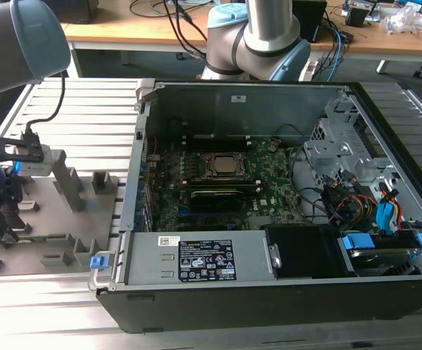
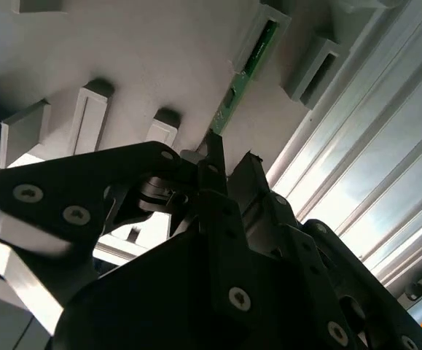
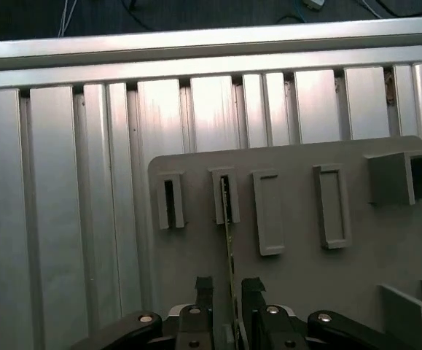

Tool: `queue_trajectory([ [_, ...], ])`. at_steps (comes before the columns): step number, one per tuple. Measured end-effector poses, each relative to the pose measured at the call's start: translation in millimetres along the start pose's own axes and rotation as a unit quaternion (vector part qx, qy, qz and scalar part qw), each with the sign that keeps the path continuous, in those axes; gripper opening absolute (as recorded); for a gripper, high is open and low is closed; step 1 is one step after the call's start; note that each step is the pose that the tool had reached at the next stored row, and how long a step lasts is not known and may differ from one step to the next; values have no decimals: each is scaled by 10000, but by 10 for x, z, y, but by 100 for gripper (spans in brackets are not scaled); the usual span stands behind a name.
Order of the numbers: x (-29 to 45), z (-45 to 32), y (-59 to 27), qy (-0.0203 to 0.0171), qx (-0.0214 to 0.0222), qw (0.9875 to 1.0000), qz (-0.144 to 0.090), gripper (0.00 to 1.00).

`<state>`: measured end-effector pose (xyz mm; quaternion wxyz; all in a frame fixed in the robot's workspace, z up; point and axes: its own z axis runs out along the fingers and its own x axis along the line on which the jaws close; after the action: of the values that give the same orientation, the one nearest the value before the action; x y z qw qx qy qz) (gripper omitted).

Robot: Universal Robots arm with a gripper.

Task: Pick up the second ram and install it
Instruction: 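Pick up the second ram and move it above second insertion slot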

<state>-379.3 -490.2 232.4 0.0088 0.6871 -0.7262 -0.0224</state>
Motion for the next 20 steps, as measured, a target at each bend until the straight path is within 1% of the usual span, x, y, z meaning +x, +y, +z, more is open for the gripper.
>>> queue_trajectory([
  [2,0,37,-11,3,0,10000,-5,30],
  [4,1,101,-19,3,1,10000,-5,30],
  [7,-15,206,-27,3,0,10000,-14,30],
  [8,-16,264,-28,5,-1,10000,-46,30],
  [9,-16,277,-29,6,-1,10000,-62,30],
  [19,-15,282,-29,4,-2,10000,-87,30],
  [20,-16,286,-30,12,-5,9997,-264,30],
])
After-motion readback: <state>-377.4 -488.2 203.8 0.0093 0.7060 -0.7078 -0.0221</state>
